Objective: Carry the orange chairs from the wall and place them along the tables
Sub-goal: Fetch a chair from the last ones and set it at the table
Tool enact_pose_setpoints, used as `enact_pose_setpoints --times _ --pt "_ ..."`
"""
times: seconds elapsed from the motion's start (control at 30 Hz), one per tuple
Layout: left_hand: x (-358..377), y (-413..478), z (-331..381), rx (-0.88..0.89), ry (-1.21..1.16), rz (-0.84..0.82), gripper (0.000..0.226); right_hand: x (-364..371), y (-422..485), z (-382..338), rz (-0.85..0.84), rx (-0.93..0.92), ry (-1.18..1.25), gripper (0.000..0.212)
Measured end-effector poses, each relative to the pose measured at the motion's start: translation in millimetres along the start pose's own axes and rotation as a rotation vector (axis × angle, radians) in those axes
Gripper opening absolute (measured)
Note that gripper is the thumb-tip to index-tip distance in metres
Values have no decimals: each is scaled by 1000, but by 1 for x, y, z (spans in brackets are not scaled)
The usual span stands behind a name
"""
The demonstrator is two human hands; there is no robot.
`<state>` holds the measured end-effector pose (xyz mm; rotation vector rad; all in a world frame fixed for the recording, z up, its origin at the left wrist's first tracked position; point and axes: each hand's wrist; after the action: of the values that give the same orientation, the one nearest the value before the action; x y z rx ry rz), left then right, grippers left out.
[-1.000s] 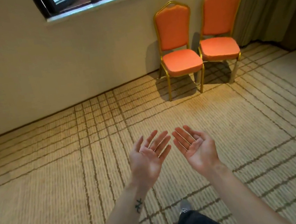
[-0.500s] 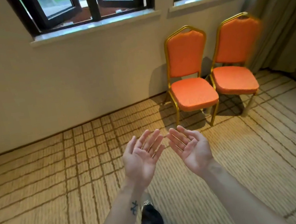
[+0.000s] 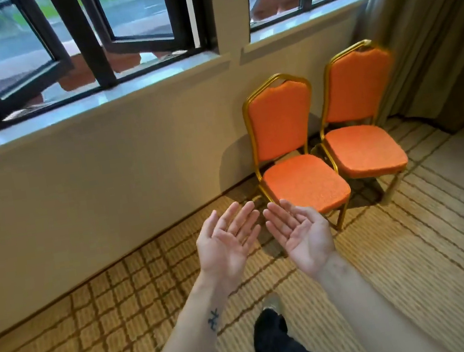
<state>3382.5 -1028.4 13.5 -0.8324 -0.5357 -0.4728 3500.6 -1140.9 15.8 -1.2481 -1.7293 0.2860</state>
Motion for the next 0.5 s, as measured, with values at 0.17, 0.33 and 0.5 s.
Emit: enact_pose_setpoints --times 0.17,0.33,0.5 --pt "32 105 47 -5 16 16 54 71 113 -23 12 -6 39 40" --pt "59 189 113 16 41 45 53 148 189 -36 -24 1 17 40" --pt "102 275 150 -32 81 35 52 198 249 -64 1 -41 -49 38"
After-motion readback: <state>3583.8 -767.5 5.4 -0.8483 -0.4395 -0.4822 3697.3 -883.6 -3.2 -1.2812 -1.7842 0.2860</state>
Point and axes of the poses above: each hand's wrist, its own y-axis towards the middle knuckle, its own x-axis out of the palm, z = x × y, and after that the axes turned 13 degrees about z, right-handed
